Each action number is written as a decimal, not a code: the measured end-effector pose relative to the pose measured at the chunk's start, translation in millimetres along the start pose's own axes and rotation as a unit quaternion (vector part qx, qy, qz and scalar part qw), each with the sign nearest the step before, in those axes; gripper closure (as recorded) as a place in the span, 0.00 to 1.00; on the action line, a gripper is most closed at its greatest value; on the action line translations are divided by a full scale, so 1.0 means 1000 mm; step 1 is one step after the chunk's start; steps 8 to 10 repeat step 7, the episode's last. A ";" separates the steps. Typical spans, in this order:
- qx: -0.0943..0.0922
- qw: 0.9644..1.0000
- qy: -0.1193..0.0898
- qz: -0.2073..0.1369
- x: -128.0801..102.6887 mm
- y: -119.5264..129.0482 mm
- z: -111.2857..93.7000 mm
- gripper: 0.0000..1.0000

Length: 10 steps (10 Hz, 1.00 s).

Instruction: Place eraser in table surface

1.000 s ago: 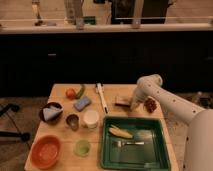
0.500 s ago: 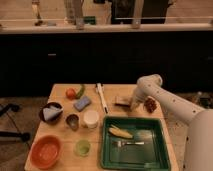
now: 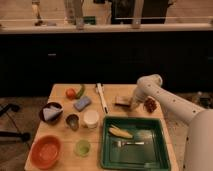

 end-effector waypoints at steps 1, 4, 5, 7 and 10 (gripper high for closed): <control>0.000 1.000 0.000 0.000 0.000 0.000 0.000 0.28; 0.000 1.000 0.000 0.000 0.000 0.000 0.000 0.20; 0.000 1.000 0.000 0.000 0.001 0.000 0.000 0.20; 0.000 1.000 0.000 0.000 0.000 0.000 0.000 0.20; 0.000 1.000 0.000 0.000 0.000 0.000 0.000 0.20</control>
